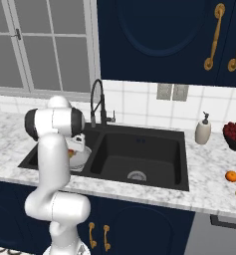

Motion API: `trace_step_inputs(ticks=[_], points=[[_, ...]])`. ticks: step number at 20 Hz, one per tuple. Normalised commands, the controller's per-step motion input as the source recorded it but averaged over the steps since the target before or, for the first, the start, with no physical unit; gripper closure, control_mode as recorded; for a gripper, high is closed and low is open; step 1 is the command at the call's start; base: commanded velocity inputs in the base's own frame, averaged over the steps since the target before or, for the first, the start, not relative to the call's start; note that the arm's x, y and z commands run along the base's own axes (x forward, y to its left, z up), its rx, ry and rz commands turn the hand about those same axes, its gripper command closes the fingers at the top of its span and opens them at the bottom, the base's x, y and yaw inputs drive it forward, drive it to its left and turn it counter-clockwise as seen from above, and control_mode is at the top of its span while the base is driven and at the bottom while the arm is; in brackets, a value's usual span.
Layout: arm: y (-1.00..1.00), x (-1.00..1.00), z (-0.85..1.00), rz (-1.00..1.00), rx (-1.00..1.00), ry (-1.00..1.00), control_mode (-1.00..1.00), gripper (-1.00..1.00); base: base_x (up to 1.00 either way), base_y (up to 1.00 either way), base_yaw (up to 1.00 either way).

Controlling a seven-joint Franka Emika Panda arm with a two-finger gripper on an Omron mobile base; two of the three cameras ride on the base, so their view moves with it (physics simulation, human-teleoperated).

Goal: Put the colander in the sink, put the tangerine, pear, mango in the colander, and turn on the sink faucet and pour water over the colander.

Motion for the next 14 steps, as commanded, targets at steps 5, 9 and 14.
trace_step_inputs(ticks=[5, 9, 14], points=[[0.11, 0.5, -0.38, 0.0, -0.06, 0.03, -1.0, 1.0, 0.0, 0.0, 0.0], [0.17, 0.4, -0.26, 0.0, -0.02, 0.11, -1.0, 1.0, 0.0, 0.0, 0.0], [0.02, 0.2, -0.2, 0.0, 0.0, 0.12, -1.0, 1.0, 0.0, 0.0, 0.0]])
